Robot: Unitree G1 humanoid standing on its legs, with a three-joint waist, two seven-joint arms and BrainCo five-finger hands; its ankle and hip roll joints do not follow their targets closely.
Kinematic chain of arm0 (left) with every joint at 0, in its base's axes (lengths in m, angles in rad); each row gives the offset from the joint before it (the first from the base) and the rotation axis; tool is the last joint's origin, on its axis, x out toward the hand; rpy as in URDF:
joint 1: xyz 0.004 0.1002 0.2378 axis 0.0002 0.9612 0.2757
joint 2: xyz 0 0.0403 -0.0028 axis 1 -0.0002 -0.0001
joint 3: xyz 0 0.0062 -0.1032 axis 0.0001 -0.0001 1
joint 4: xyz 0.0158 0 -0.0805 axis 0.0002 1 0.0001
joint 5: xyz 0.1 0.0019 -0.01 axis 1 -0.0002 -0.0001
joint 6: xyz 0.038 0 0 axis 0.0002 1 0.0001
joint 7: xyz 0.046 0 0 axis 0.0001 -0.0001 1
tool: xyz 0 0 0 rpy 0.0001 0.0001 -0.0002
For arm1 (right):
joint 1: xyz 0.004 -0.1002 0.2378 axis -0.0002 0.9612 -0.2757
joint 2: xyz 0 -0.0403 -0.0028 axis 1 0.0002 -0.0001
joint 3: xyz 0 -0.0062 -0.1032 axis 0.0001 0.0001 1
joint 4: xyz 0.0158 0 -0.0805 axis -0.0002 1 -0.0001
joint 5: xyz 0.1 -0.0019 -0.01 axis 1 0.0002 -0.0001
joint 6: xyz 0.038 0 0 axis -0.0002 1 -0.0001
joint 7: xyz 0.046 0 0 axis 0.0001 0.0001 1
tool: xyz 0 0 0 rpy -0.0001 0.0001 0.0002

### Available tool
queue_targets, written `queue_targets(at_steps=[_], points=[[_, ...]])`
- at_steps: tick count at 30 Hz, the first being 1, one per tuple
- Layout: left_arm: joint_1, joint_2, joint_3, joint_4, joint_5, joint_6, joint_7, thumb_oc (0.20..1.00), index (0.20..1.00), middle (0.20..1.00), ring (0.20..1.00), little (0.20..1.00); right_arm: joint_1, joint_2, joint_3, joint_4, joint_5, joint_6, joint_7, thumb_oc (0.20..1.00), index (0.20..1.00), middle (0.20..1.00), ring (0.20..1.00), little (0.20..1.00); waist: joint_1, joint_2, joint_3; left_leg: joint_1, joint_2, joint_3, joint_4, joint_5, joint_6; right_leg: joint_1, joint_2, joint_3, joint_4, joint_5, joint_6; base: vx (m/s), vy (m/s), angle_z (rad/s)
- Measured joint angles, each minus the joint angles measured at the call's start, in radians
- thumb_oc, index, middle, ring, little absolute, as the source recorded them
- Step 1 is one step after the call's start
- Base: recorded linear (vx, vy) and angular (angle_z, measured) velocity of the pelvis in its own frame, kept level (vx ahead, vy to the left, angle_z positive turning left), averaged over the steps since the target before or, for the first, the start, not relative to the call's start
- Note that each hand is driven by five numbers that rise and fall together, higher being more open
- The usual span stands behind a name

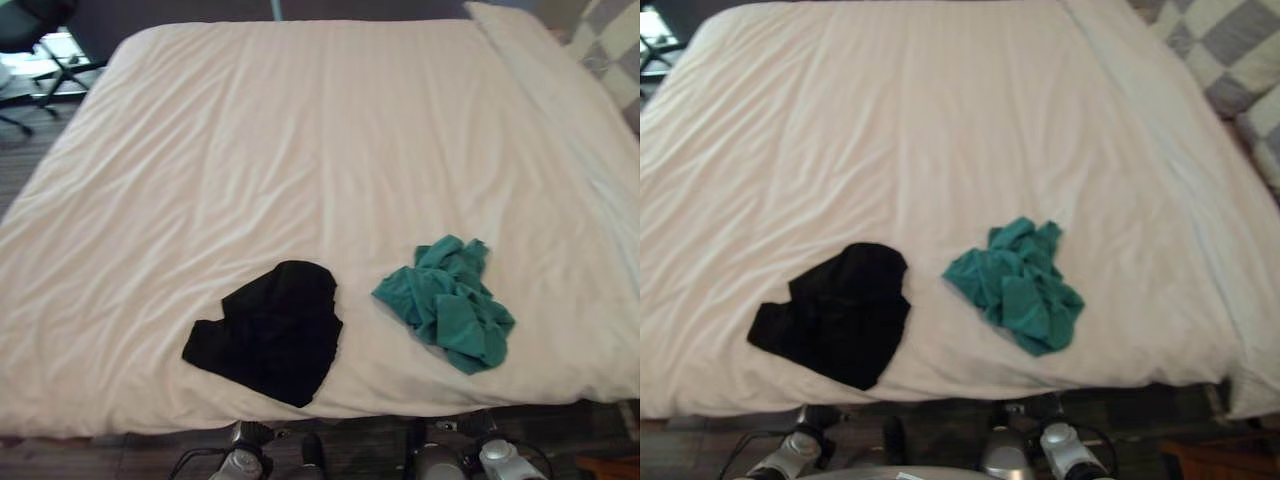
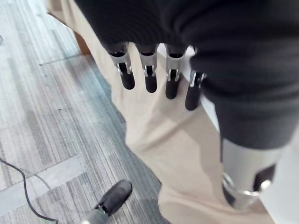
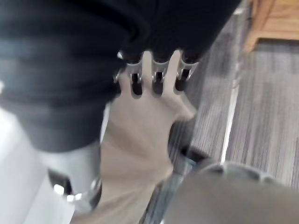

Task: Tidy up the quilt and then pick up the clothes from the bed and put them into the laundry hamper.

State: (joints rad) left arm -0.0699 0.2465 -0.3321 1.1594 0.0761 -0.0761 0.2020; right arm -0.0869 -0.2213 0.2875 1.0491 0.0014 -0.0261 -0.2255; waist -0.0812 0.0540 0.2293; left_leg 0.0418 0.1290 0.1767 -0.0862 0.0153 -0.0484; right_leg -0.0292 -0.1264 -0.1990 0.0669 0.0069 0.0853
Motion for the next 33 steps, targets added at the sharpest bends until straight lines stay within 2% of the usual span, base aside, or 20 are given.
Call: queue_targets(at_steps=[1, 5, 9, 13, 16, 17, 18, 19, 21, 23, 25, 29, 31, 33], points=[[0.016, 0.000, 0.023, -0.001, 0.007, 0.000, 0.001, 1.000, 1.000, 1.000, 1.000, 1.000, 0.003, 0.001, -0.006, 0.003, 0.000, 0.004, -0.003, 1.000, 1.000, 1.000, 1.000, 1.000, 0.005, 0.000, 0.000, 0.010, -0.004, -0.011, 0.006, 0.013, -0.005, 0.033, 0.008, 0.026, -0.041, 0.002, 0.005, 0.03, -0.025, 0.33], [0.066, -0.023, 0.090, 0.015, -0.006, -0.002, 0.005, 1.000, 1.000, 1.000, 1.000, 1.000, 0.027, 0.006, -0.015, 0.021, 0.005, 0.001, -0.011, 1.000, 1.000, 1.000, 1.000, 1.000, 0.006, -0.018, -0.003, 0.025, 0.004, -0.021, 0.006, 0.013, -0.006, 0.108, 0.026, 0.014, -0.156, 0.030, 0.006, 0.08, -0.060, 0.13], [0.098, -0.062, 0.160, 0.025, -0.126, 0.011, 0.040, 1.000, 1.000, 1.000, 1.000, 1.000, 0.062, 0.015, -0.057, 0.050, 0.046, 0.000, -0.033, 1.000, 1.000, 1.000, 1.000, 1.000, 0.004, -0.042, -0.018, 0.046, 0.008, -0.011, 0.006, 0.013, -0.007, 0.125, 0.029, 0.020, -0.157, 0.031, 0.005, 0.07, -0.057, -0.06], [0.114, -0.047, 0.300, 0.038, -0.241, 0.010, 0.094, 1.000, 1.000, 1.000, 1.000, 1.000, 0.105, 0.022, -0.212, 0.072, 0.133, -0.010, -0.077, 1.000, 1.000, 1.000, 1.000, 1.000, 0.001, -0.053, -0.039, 0.050, 0.009, 0.004, 0.005, 0.009, -0.009, 0.122, 0.024, 0.031, -0.157, 0.032, 0.006, 0.06, -0.039, -0.08], [0.137, 0.016, 0.363, 0.016, -0.311, 0.005, 0.136, 1.000, 1.000, 1.000, 1.000, 1.000, 0.183, -0.024, -0.297, 0.037, 0.204, -0.022, -0.110, 1.000, 1.000, 1.000, 1.000, 1.000, -0.001, -0.058, -0.060, 0.053, 0.004, 0.012, 0.005, 0.005, -0.011, 0.119, 0.018, 0.040, -0.157, 0.035, 0.010, 0.03, 0.002, -0.07], [0.151, 0.049, 0.392, -0.028, -0.334, -0.003, 0.161, 1.000, 1.000, 1.000, 1.000, 1.000, 0.219, -0.046, -0.334, -0.007, 0.215, -0.023, -0.135, 1.000, 1.000, 1.000, 1.000, 1.000, -0.002, -0.059, -0.062, 0.053, 0.001, 0.020, -0.001, 0.001, -0.006, 0.118, 0.015, 0.046, -0.157, 0.035, 0.012, 0.04, 0.012, -0.14], [0.188, 0.094, 0.429, -0.158, -0.340, 0.000, 0.181, 1.000, 1.000, 1.000, 1.000, 1.000, 0.286, -0.065, -0.399, -0.129, 0.217, -0.024, -0.146, 1.000, 1.000, 1.000, 1.000, 1.000, -0.001, -0.061, -0.062, 0.054, -0.001, 0.028, -0.001, -0.002, -0.002, 0.112, 0.011, 0.055, -0.157, 0.039, 0.017, 0.02, 0.005, -0.16], [0.207, 0.112, 0.431, -0.210, -0.339, -0.011, 0.194, 1.000, 1.000, 1.000, 1.000, 1.000, 0.309, -0.076, -0.404, -0.172, 0.218, -0.034, -0.154, 1.000, 1.000, 1.000, 1.000, 1.000, 0.002, -0.061, -0.062, 0.047, -0.003, 0.030, -0.001, -0.002, -0.002, 0.111, 0.006, 0.056, -0.157, 0.041, 0.019, 0.00, 0.002, -0.15], [0.216, 0.211, 0.476, -0.374, -0.332, -0.035, 0.241, 1.000, 1.000, 1.000, 1.000, 1.000, 0.362, -0.131, -0.452, -0.285, 0.214, -0.050, -0.194, 1.000, 1.000, 1.000, 1.000, 1.000, -0.010, -0.063, -0.069, 0.048, -0.009, 0.036, -0.002, -0.005, -0.004, 0.103, -0.002, 0.070, -0.157, 0.046, 0.028, 0.01, 0.002, -0.12], [0.227, 0.251, 0.531, -0.522, -0.332, -0.023, 0.257, 1.000, 1.000, 1.000, 1.000, 1.000, 0.389, -0.166, -0.490, -0.389, 0.195, -0.045, -0.199, 1.000, 1.000, 1.000, 1.000, 1.000, -0.025, -0.067, -0.072, 0.045, -0.012, 0.040, -0.002, -0.005, -0.004, 0.100, -0.007, 0.072, -0.157, 0.048, 0.032, 0.02, 0.000, -0.05], [0.223, 0.264, 0.576, -0.705, -0.314, -0.060, 0.302, 1.000, 1.000, 1.000, 1.000, 1.000, 0.410, -0.205, -0.551, -0.507, 0.175, -0.046, -0.232, 1.000, 1.000, 1.000, 1.000, 1.000, -0.026, -0.071, -0.075, 0.047, -0.016, 0.045, -0.002, -0.006, -0.004, 0.100, -0.011, 0.076, -0.157, 0.049, 0.034, 0.03, -0.007, -0.05], [0.174, 0.255, 0.547, -0.889, -0.332, -0.117, 0.312, 1.000, 1.000, 1.000, 1.000, 1.000, 0.355, -0.272, -0.535, -0.573, 0.060, -0.036, -0.252, 1.000, 1.000, 1.000, 1.000, 1.000, -0.032, -0.084, -0.082, 0.048, -0.019, 0.052, -0.001, 0.000, -0.010, 0.097, -0.011, 0.080, -0.157, 0.051, 0.034, 0.01, 0.000, -0.02], [0.163, 0.263, 0.431, -1.011, -0.262, -0.145, 0.274, 1.000, 1.000, 1.000, 1.000, 1.000, 0.335, -0.322, -0.501, -0.631, -0.026, -0.037, -0.252, 1.000, 1.000, 1.000, 1.000, 1.000, -0.035, -0.082, -0.083, 0.049, -0.026, 0.052, 0.003, 0.000, -0.010, 0.093, -0.013, 0.080, -0.157, 0.056, 0.040, 0.00, 0.000, 0.00], [0.133, 0.263, 0.337, -1.028, -0.200, -0.152, 0.226, 1.000, 1.000, 1.000, 1.000, 1.000, 0.283, -0.331, -0.464, -0.649, -0.084, -0.038, -0.250, 1.000, 1.000, 1.000, 1.000, 1.000, -0.044, -0.082, -0.083, 0.050, -0.027, 0.056, 0.005, 0.001, -0.009, 0.091, -0.015, 0.083, -0.157, 0.059, 0.039, 0.00, -0.004, -0.04]])
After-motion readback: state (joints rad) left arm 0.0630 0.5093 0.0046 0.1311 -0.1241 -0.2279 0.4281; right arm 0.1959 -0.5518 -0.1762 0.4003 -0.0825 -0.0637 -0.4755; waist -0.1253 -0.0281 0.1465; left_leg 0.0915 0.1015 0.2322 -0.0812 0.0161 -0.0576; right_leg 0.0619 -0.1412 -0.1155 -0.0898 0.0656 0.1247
